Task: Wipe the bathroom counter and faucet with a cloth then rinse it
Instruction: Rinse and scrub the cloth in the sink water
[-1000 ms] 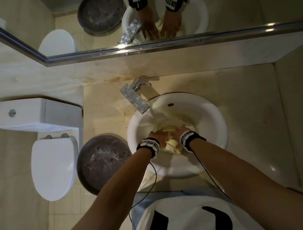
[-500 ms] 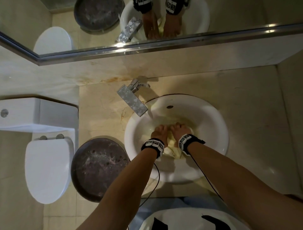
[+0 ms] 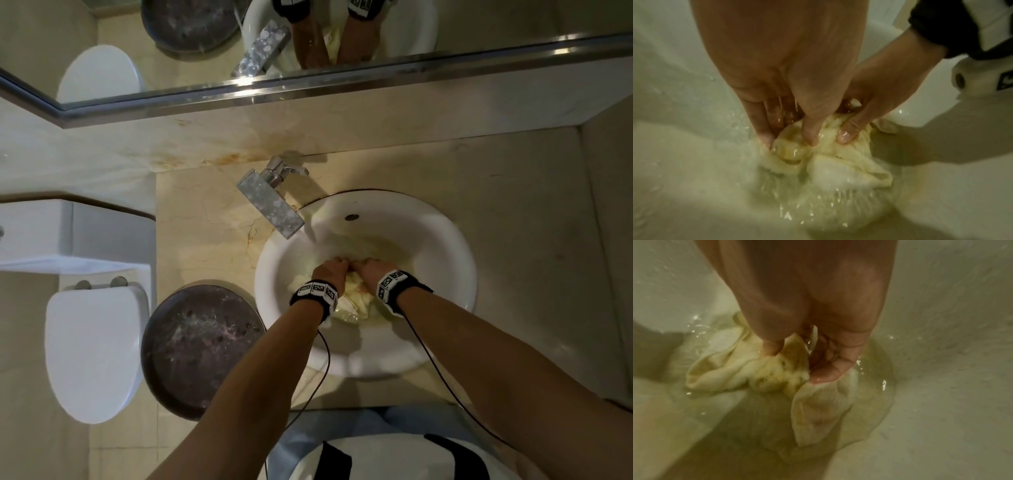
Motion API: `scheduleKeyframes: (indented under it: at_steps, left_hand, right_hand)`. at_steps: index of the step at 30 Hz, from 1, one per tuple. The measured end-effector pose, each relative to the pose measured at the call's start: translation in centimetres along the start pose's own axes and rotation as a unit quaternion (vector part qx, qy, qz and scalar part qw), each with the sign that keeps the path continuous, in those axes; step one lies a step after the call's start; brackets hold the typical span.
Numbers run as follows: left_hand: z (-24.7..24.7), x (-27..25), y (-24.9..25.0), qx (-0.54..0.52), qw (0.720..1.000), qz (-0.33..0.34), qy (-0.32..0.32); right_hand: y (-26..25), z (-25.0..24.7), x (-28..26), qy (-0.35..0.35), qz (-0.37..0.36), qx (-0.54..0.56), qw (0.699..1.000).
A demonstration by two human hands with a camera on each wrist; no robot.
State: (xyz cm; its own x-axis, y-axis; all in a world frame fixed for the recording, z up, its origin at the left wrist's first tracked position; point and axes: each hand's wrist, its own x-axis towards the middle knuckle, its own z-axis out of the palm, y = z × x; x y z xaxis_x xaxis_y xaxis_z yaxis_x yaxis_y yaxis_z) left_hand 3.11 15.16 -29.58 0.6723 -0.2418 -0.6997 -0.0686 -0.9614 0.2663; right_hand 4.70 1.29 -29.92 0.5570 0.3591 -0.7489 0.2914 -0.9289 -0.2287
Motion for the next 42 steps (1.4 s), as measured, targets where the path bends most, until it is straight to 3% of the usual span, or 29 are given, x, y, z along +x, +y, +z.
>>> scheduleKeyframes:
  at_steps: [3, 8, 12, 15, 20, 22, 24, 27, 32, 35, 42]
  left_hand:
    - [-0.6, -0.9, -0.4, -0.014, 0.999, 0.0, -0.031]
    - [-0.8, -3.1, 0.5, 0.087, 0.994, 0.042, -0.046]
    - [-0.1, -3.9, 1.4, 0.135, 0.987, 0.076, -0.053]
    - [0.3, -3.9, 1.8, 0.126, 0.984, 0.049, -0.115]
    - [4.1, -1.6, 0.4, 0.1, 0.977, -0.007, -0.188]
    - [4.5, -1.5, 0.0, 0.1, 0.979, -0.005, -0.179]
    - [1.3, -3.8, 0.9, 0.135, 0.98, 0.018, -0.148]
    - [-0.2, -4.7, 1.7, 0.198, 0.974, 0.048, -0.099]
    - [-0.5, -5.0, 2.2, 0.203, 0.976, -0.015, -0.08]
    - [-0.7, -5.2, 2.7, 0.156, 0.986, -0.016, -0.049]
    - [-0.5, -4.1, 0.2, 0.212, 0.97, -0.026, -0.115]
  right_hand:
    - [0.3, -0.8, -0.7, 0.0, 0.0, 0.013, 1.0]
    - [0.6, -2.0, -1.9, 0.04, -0.007, -0.027, 0.999]
    - [1.2, -1.9, -2.7, -0.022, -0.005, 0.0, 1.0]
    - [1.6, -1.3, -2.9, -0.052, -0.01, 0.023, 0.998]
    - [0.8, -1.3, -2.8, -0.05, -0.009, -0.039, 0.998]
    - [0.2, -1.5, -3.2, -0.03, -0.039, -0.08, 0.996]
    - [0.0, -1.6, -3.5, -0.009, -0.099, -0.13, 0.987]
    - [0.1, -1.2, -3.6, -0.027, -0.155, -0.18, 0.971]
    - [0.6, -0.2, -3.9, -0.079, -0.085, -0.292, 0.949]
    - [0.0, 0.1, -3.9, -0.045, -0.091, -0.289, 0.952]
    - [3.7, 0.0, -3.3, -0.063, -0.096, -0.282, 0.952]
